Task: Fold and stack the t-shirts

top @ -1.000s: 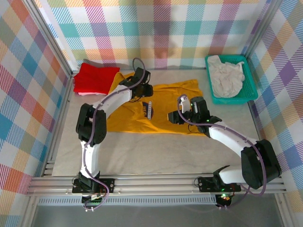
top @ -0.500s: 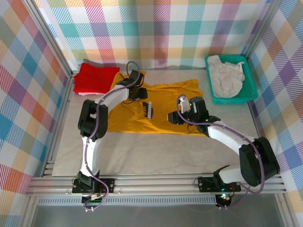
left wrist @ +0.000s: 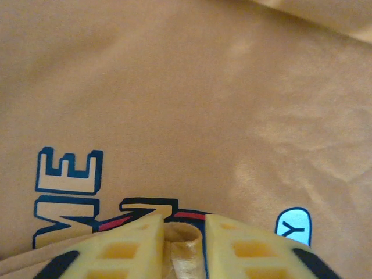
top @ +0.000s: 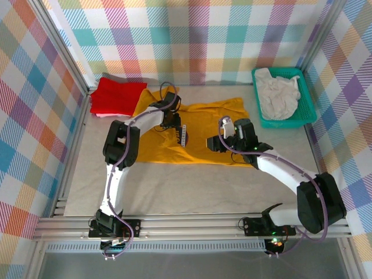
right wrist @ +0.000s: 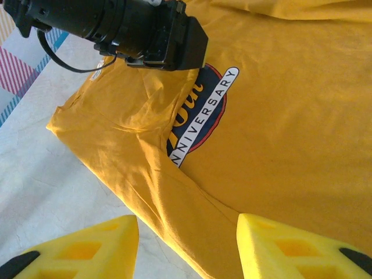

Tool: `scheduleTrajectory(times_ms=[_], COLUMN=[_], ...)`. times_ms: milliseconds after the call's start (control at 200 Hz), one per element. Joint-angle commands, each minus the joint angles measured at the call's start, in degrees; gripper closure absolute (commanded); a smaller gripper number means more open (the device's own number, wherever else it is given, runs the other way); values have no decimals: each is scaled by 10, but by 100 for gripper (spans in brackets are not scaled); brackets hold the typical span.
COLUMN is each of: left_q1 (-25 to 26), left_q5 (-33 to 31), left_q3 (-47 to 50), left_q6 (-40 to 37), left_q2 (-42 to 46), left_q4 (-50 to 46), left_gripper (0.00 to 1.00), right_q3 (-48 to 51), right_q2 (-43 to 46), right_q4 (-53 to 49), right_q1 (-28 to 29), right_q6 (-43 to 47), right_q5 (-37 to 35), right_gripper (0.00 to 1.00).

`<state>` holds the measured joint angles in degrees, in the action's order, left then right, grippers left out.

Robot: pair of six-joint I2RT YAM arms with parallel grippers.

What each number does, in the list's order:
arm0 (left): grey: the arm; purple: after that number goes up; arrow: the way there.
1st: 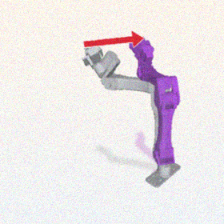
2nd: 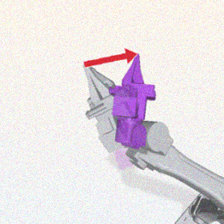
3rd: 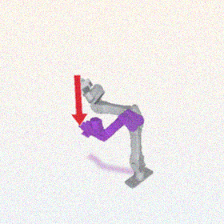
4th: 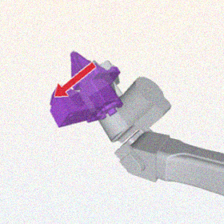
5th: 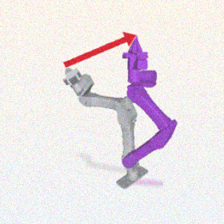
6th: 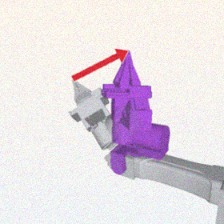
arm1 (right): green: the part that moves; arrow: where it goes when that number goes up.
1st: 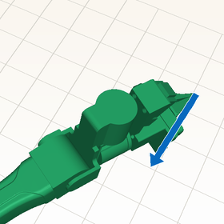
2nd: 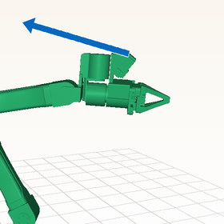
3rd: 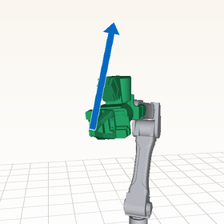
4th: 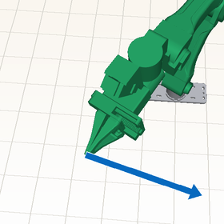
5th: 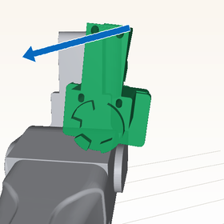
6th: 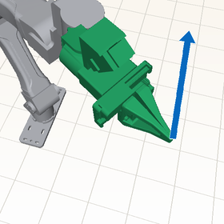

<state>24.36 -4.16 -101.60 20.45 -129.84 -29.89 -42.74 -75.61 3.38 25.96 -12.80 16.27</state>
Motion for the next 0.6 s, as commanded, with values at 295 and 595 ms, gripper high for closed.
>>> scheduleTrajectory(times_ms=[295, 595], left_q1=[11, 42], left_q5=[-18, -40], left_q3=[14, -10], left_q6=[8, -26], left_q2=[15, 27], left_q4=[14, 4], left_gripper=[100, 100], right_q3=[-3, 0], right_q2=[19, 24], right_q4=[-10, -9], right_q1=[2, 2], right_q6=[12, 11], right_q5=[-11, -14], right_gripper=[49, 49])
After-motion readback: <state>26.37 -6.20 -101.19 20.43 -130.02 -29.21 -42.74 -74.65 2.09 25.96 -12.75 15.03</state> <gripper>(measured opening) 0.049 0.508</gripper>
